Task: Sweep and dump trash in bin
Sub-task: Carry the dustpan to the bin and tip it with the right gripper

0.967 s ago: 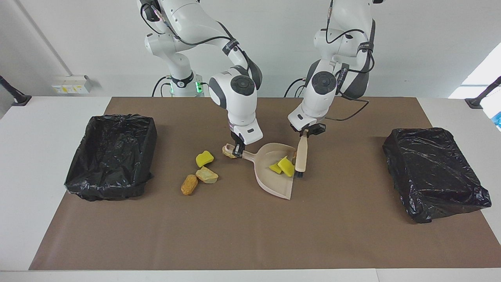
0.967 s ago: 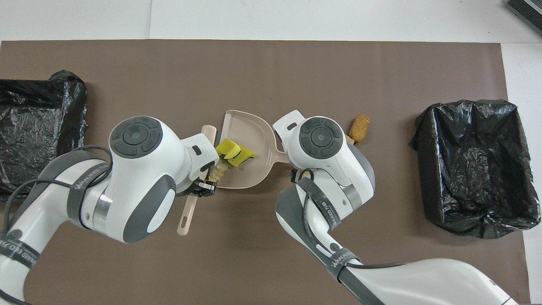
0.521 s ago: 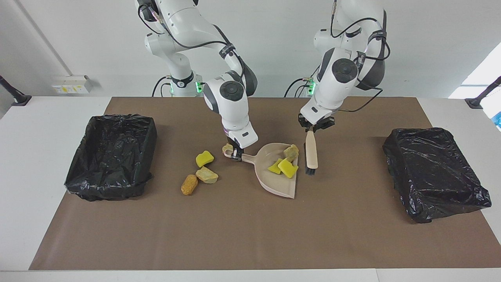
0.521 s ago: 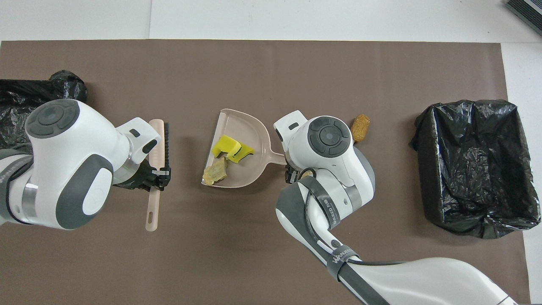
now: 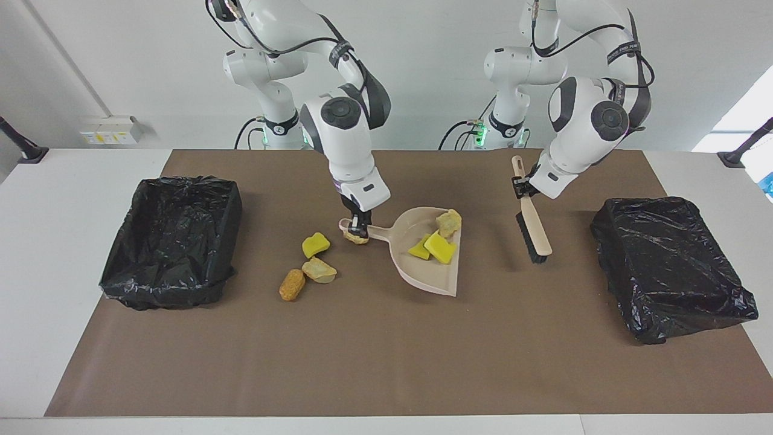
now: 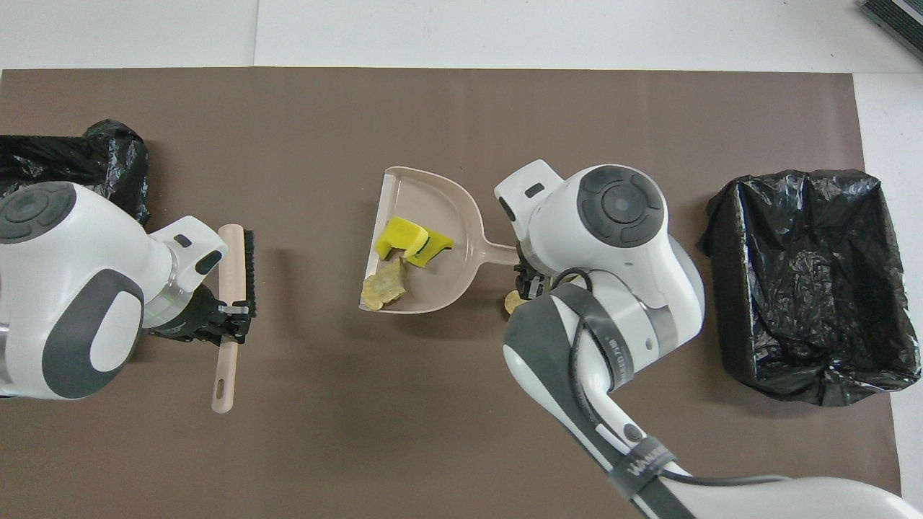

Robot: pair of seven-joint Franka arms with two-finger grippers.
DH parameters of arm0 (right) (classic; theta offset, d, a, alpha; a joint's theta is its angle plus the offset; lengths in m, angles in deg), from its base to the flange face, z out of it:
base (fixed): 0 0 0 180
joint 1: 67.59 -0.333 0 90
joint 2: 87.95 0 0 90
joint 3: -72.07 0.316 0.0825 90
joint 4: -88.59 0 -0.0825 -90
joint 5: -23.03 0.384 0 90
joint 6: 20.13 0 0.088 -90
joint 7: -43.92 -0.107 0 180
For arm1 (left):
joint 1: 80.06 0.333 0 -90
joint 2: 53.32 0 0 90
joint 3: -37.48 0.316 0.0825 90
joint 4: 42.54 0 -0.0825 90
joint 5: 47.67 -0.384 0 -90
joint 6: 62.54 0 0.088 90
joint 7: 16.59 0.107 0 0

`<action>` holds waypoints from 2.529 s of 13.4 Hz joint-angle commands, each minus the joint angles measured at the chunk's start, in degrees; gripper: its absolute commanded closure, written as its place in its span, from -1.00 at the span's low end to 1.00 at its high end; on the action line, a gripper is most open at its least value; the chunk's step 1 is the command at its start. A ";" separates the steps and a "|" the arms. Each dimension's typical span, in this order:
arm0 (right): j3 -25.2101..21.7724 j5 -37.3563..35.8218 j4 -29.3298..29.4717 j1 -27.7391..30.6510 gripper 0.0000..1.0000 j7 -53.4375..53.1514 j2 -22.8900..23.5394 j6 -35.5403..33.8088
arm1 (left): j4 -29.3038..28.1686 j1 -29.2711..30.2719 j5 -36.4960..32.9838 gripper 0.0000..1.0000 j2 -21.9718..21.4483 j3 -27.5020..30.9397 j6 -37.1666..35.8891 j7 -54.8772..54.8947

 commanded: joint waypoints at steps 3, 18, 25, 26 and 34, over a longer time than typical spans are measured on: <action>0.50 3.70 6.52 10.60 1.00 16.88 -1.43 -10.75 | -6.77 -5.68 1.00 1.00 -5.64 -0.74 1.14 -2.42; -3.71 -7.88 12.42 45.25 1.00 62.52 -2.22 -17.11 | -7.82 -37.58 5.91 1.00 1.83 -0.92 21.35 -31.62; -4.33 -32.47 -1.68 40.87 1.00 46.92 -12.48 -9.57 | -8.79 -40.40 7.33 1.00 4.37 -0.92 26.11 -35.13; -4.33 -35.90 -5.64 40.51 1.00 41.57 -14.68 -8.06 | -8.79 -40.59 7.24 1.00 5.25 -0.92 26.54 -35.48; -4.34 -47.42 -6.13 38.93 1.00 36.95 -18.66 -13.14 | -4.85 -35.77 7.15 -1.00 4.64 -0.30 19.80 -34.52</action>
